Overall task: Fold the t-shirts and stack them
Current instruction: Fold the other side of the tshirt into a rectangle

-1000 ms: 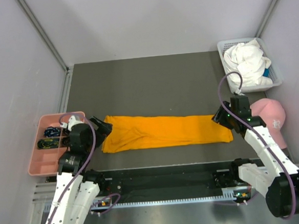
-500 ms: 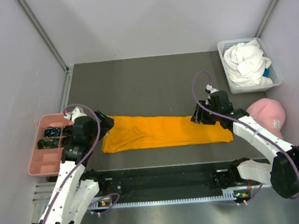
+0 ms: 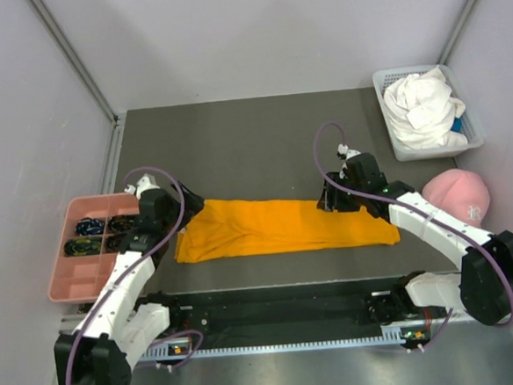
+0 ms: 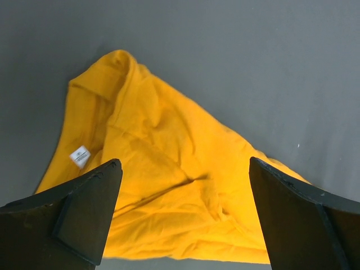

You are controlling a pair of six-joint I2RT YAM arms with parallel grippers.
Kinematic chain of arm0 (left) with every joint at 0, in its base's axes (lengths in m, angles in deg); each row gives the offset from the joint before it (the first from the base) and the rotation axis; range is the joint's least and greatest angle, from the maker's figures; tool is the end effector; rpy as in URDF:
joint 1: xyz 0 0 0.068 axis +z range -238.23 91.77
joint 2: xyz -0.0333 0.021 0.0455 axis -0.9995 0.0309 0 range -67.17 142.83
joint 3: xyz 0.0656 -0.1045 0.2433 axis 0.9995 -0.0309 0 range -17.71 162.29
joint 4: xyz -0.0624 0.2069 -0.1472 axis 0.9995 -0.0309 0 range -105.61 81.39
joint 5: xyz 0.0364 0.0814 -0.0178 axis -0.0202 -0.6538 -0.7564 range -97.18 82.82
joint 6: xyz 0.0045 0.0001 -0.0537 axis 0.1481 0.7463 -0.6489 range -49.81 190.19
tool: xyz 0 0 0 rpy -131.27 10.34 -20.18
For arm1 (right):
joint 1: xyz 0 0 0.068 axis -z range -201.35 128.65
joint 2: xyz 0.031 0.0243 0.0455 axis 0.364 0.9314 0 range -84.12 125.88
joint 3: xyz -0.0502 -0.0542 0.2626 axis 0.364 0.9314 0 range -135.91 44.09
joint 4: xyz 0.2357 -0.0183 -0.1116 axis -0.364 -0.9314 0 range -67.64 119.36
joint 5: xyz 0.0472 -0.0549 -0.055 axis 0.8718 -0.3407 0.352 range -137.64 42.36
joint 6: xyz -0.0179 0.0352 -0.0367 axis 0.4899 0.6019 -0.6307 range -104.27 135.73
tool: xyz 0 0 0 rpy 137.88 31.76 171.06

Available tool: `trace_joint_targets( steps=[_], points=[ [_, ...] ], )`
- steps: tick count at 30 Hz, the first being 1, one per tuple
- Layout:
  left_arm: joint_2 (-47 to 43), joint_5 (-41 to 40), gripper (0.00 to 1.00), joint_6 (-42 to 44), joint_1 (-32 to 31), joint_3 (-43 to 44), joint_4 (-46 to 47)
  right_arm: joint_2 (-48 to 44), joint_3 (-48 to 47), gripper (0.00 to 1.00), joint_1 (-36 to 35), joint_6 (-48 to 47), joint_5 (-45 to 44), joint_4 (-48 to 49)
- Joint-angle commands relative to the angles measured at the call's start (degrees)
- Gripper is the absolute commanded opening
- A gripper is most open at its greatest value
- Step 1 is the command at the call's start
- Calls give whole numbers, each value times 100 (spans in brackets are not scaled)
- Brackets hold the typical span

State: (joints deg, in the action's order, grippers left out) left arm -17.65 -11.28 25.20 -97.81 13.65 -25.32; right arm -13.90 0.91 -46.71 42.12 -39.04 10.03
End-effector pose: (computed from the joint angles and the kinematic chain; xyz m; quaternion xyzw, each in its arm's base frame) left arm 0.1878 -0.0291 0.2323 -0.2851 0.8389 -0.1838 0.4256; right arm 0.2250 0.1125 0.2250 -0.0196 0.9260 0.2243 0.3031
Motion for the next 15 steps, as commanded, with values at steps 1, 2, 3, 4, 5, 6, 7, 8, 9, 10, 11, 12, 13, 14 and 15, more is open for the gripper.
trace_joint_targets(
  steps=[1, 2, 3, 4, 5, 6, 7, 8, 9, 10, 11, 12, 13, 14, 15],
  points=[
    [470, 383, 99, 87, 0, 107, 1143, -183, -156, 55, -65, 102, -753, -131],
    [636, 383, 99, 131, 0, 160, 1118, -227, -156, 55, -65, 138, -842, -202],
    [708, 383, 99, 140, 0, 291, 1082, -289, -156, 55, -65, 173, -1225, -263],
    [769, 383, 99, 157, 0, 327, 1056, -315, -164, 55, -65, 243, -1447, -351],
    [848, 383, 99, 166, -8, 354, 1038, -342, -199, 57, -56, 426, -1684, -630],
    [866, 383, 99, 175, 0, 380, 1056, -359, -226, 57, -65, 550, -2208, -772],
    [884, 383, 99, 184, 0, 372, 1073, -386, -278, 59, -56, 734, -2440, -939],
    [902, 383, 99, 184, 0, 371, 1126, -403, -296, 59, -48, 788, -2625, -1123],
    [911, 549, 99, 184, 0, 389, 1135, -412, -296, 59, -21, 797, -2757, -1169],
    [911, 620, 99, 193, 0, 398, 1144, -438, -288, 59, -4, 797, -2758, -1187],
    [937, 647, 99, 210, 0, 415, 1135, -430, -270, 59, 31, 797, -2741, -1178],
    [946, 665, 99, 228, 0, 424, 1065, -430, -270, 59, 40, 797, -2724, -1169],
    [946, 682, 99, 254, 0, 433, 1038, -412, -253, 59, 49, 789, -2697, -1169],
    [937, 665, 99, 298, 0, 424, 995, -386, -261, 59, 58, 797, -2688, -1161],
    [937, 647, 99, 315, 0, 398, 925, -368, -253, 59, 58, 797, -2679, -1143]
  ],
)
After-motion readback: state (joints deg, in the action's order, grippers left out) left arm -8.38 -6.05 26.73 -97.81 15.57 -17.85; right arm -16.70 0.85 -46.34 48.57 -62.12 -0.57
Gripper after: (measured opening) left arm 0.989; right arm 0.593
